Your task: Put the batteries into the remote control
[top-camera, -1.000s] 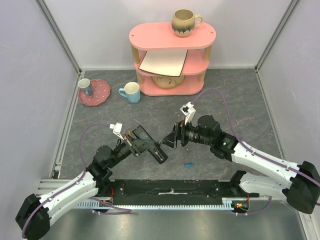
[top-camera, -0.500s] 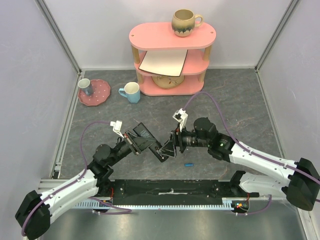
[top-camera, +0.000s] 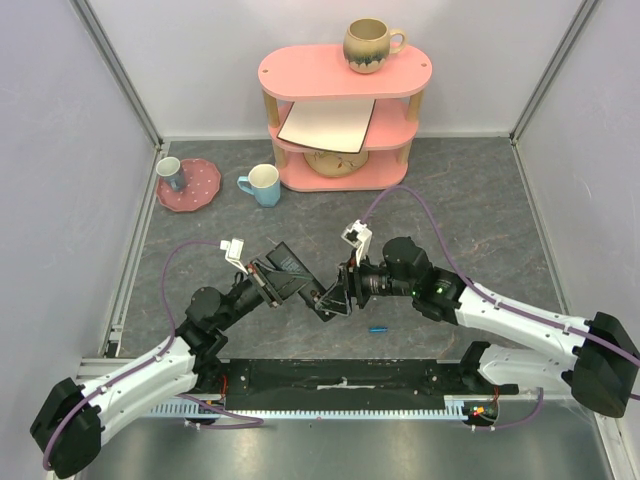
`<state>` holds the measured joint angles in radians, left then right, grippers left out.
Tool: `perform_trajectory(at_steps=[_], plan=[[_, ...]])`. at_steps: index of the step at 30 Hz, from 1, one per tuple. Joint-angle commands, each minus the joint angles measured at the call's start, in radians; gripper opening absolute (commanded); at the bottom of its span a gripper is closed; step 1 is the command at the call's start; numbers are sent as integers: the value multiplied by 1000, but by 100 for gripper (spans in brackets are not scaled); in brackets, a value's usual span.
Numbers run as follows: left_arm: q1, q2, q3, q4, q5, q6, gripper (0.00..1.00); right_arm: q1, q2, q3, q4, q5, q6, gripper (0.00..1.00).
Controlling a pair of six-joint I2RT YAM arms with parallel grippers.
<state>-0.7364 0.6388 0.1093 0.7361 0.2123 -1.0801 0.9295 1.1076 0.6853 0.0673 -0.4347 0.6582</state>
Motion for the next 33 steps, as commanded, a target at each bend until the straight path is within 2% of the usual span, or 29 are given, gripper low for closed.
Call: perform_trajectory(at_steps=[1, 10, 33], plan=[[2, -8, 36, 66, 9, -24, 2, 5, -31, 16, 60, 40, 18, 64], [2, -11, 36, 63, 10, -23, 2, 5, -29, -4, 94, 45, 38, 59], [2, -5, 69, 68, -2, -21, 2, 6, -6, -3, 6, 86, -20, 43]])
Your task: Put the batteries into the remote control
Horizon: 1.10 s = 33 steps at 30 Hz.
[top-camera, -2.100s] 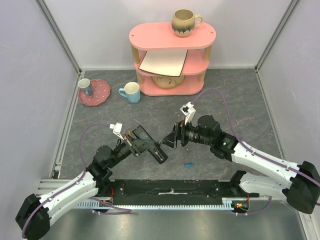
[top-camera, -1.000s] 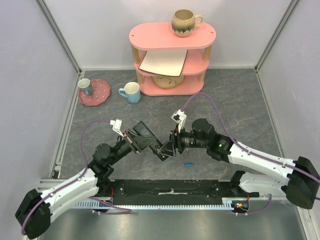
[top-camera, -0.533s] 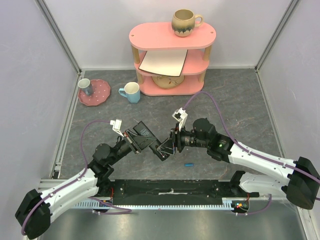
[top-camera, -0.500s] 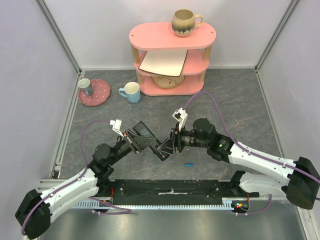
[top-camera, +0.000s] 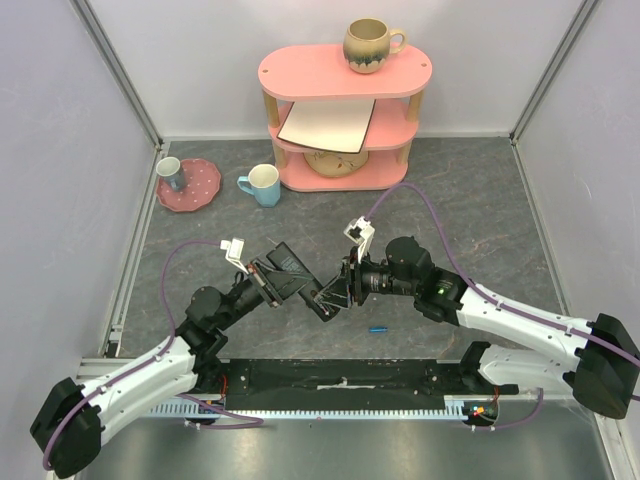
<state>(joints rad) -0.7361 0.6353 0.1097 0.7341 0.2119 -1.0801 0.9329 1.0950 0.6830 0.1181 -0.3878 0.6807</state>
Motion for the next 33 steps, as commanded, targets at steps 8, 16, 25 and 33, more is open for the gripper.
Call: perform_trajectory(at_steps=[8, 16, 25, 33], plan=[[1, 38, 99, 112, 0, -29, 2, 55, 31, 36, -112, 116, -89, 41], [1, 47, 108, 136, -3, -35, 2, 73, 40, 50, -144, 161, -98, 40], [1, 3, 53, 67, -16, -11, 2, 17, -64, 144, -221, 239, -70, 74], [1, -71, 12, 1, -35, 25, 2, -63, -145, 205, -354, 494, -86, 80]])
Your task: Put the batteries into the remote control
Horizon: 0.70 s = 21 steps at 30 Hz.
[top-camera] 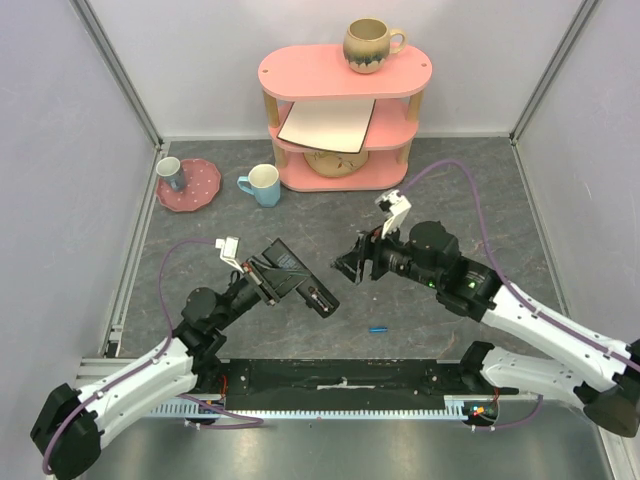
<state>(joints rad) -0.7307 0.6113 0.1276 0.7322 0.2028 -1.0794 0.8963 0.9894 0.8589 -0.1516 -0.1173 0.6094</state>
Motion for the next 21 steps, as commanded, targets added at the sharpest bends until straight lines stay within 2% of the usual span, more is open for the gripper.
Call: perform_trajectory(at_steps=[1, 4, 7, 10, 21], plan=[[-4, -60, -16, -8, -28, 27, 2, -34, -35, 14, -110, 266, -1, 79], [-4, -129, -40, -57, -42, 32, 2, -60, 70, -14, -182, 370, 23, 77], [-4, -215, -66, -115, -60, 33, 2, -74, 275, -9, -190, 393, 26, 70], [-4, -300, -85, -191, -71, 36, 2, -74, 395, 17, -163, 404, 29, 67], [-4, -562, -121, -434, -92, 45, 2, -88, 656, 141, -141, 424, 93, 66]])
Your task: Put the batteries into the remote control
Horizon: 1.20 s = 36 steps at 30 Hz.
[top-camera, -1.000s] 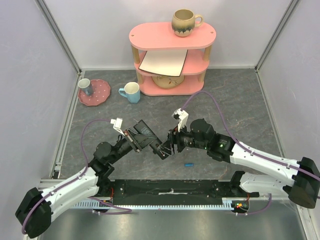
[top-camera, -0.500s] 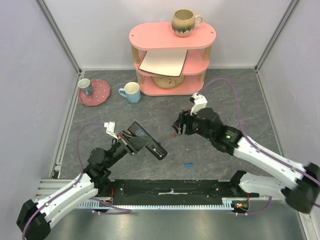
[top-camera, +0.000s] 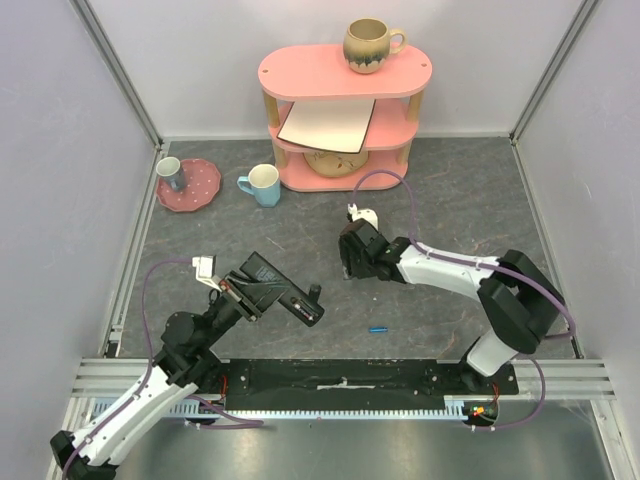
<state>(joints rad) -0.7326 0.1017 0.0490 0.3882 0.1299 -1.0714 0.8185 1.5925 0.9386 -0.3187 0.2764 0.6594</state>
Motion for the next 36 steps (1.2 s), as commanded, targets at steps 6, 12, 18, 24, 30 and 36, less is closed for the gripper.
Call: perform_trajectory(at_steps=[6, 12, 18, 24, 30, 36], plan=[[-2, -134, -44, -152, -32, 41, 2, -19, 136, 103, 32, 23, 81, 63], [-2, -126, -38, -161, -27, 50, 2, -35, 187, 121, 20, 24, 83, 53], [-2, -125, -38, -160, -33, 56, 2, -35, 213, 115, 13, 20, 69, 44], [-2, -120, -35, -158, -18, 60, 2, -39, 215, 94, 10, 29, 32, 30], [-2, -108, -43, -132, 36, 54, 2, -45, 147, 28, 15, 35, -7, 16], [-2, -63, -109, -6, 126, 13, 2, -44, 37, -50, 26, 41, -52, 0]])
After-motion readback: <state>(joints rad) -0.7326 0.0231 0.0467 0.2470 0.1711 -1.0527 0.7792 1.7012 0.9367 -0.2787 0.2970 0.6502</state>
